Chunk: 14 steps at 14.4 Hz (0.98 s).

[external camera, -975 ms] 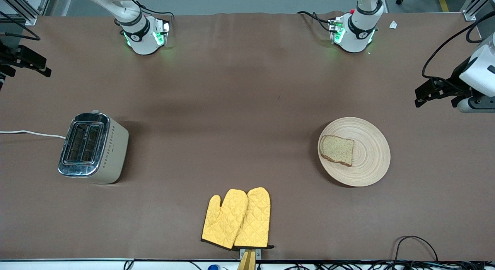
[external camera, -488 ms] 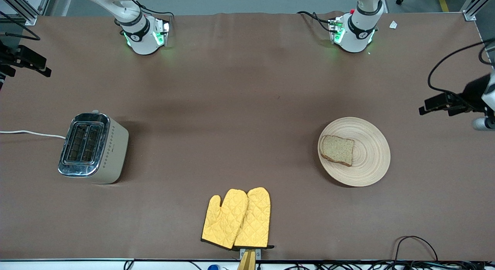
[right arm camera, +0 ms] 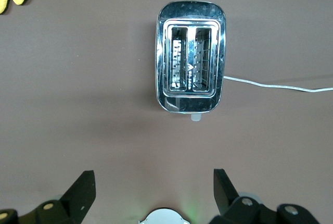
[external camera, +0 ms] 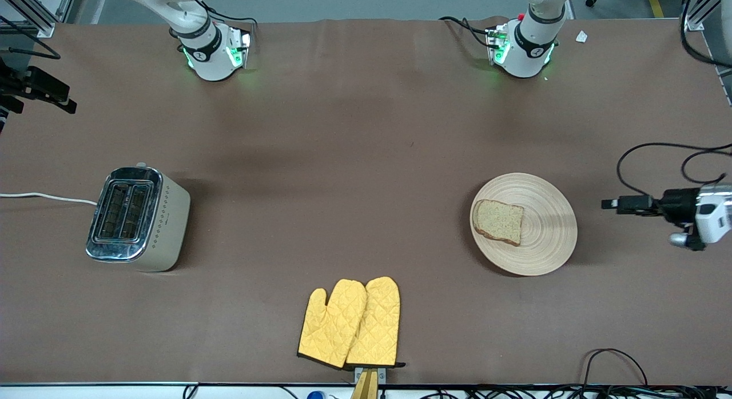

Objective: Move plate and put bread in toaster
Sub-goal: 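Move the left gripper to the rim of the wooden plate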

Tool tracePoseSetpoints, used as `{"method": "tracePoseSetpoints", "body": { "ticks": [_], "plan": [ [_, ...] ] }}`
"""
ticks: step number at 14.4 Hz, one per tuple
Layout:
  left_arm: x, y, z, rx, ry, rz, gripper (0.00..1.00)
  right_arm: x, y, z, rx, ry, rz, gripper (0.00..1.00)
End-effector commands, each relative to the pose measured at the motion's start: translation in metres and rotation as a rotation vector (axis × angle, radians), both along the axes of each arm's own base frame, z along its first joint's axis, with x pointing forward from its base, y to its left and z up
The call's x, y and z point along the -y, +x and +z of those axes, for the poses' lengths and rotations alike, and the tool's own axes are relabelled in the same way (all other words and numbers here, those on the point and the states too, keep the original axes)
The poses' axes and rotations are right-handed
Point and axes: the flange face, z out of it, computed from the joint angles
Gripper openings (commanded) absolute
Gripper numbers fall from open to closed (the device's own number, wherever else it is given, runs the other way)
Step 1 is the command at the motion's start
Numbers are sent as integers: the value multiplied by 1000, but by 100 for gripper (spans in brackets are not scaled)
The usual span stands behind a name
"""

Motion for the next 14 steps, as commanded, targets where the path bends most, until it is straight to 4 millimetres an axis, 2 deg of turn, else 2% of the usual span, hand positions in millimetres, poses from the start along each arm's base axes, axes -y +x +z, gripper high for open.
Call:
{"method": "tracePoseSetpoints", "body": {
  "ticks": [1,4,9,11,12,14],
  "plan": [
    [10,13,-34,53,-64,-12,100,-7,-6,4,7,-3,13,100],
    [12,10,-73,63,-98,-27,100,-9,-5,4,13,-4,17,100],
    [4,3,-103,67,-129,-28,100,-6,-6,4,9,-3,11,100],
    [6,3,-106,69,-135,-19,99,-3,-7,2,1,-3,5,100],
    [8,5,-105,72,-146,-9,91,-1,-7,2,1,-3,2,100],
    [11,5,-105,75,-148,-14,57,-2,-7,3,4,-3,4,100]
  ]
}}
